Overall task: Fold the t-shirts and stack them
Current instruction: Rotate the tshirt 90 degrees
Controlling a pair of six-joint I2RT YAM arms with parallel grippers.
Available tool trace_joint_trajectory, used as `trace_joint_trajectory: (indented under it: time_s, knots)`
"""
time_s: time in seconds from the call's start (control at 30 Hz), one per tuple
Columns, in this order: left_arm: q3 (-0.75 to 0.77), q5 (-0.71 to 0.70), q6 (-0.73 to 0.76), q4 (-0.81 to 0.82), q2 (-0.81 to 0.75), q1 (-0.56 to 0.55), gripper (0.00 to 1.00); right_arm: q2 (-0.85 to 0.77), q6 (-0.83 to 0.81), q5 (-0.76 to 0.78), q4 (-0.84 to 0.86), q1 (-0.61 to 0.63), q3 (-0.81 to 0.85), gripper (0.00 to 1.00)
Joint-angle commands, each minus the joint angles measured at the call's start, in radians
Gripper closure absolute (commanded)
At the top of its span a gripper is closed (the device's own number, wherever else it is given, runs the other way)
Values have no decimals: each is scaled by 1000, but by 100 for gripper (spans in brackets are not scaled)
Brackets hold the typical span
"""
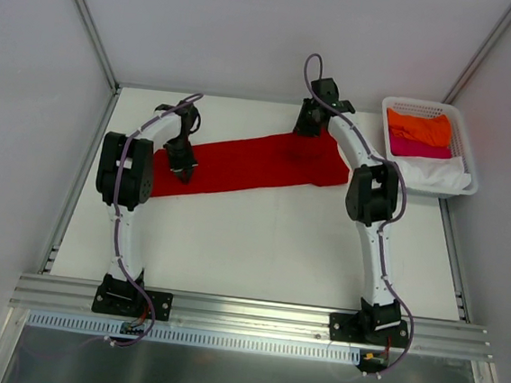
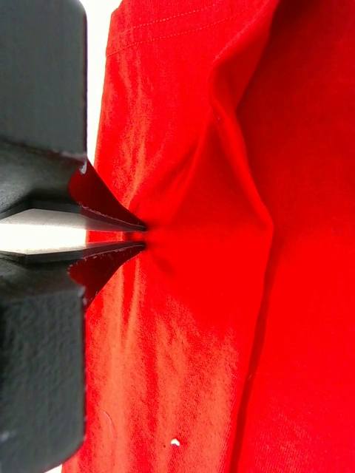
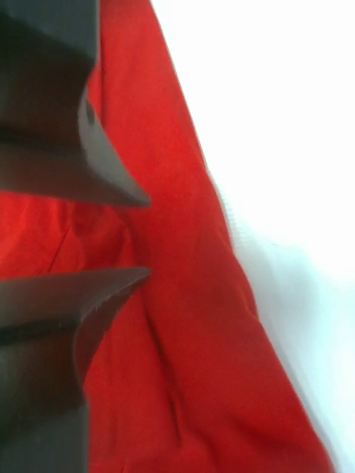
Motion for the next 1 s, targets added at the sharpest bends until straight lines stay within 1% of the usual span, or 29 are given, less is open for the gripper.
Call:
trace_joint_trajectory:
  time_s: [0.0,0.03,0.07,0.13,0.17,0.2,0.23,0.37,0.43,0.53,0.7,0.77,0.97]
  knots:
    - [-17,12,-17,-18,-67,6,90,-222,-66,80,39,-3,-7,79]
    - [-19,12,-17,-17,-68,6,91,-251,-79,121,36,-4,-61,93]
    - [-20,13,-20,-15,-68,6,92,-276,-96,138,7,-6,-84,99]
    - [-23,21,-23,-9,-65,6,95,-319,-116,160,-47,-9,-124,99]
    - [-23,23,-24,-8,-64,6,95,-322,-127,163,-106,-9,-148,100]
    - [-20,26,-26,-6,-62,6,99,-324,-144,163,-136,-14,-161,99]
    - [-19,30,-26,-6,-59,4,100,-330,-151,152,-154,-11,-209,100]
    - [-5,35,-20,-5,-50,6,100,-330,-155,124,-162,-12,-308,99]
    - [4,36,-15,-3,-48,4,100,-319,-139,111,-163,-14,-322,99]
    - [21,39,-6,1,-47,6,96,-273,-127,98,-189,-12,-307,99]
    - [79,33,31,18,-24,6,96,-190,-130,97,-237,-11,-239,99]
    - [107,38,42,17,-1,6,96,-172,-129,63,-243,-12,-219,100]
    - [109,52,39,17,13,6,96,-120,-130,68,-260,-14,-144,99]
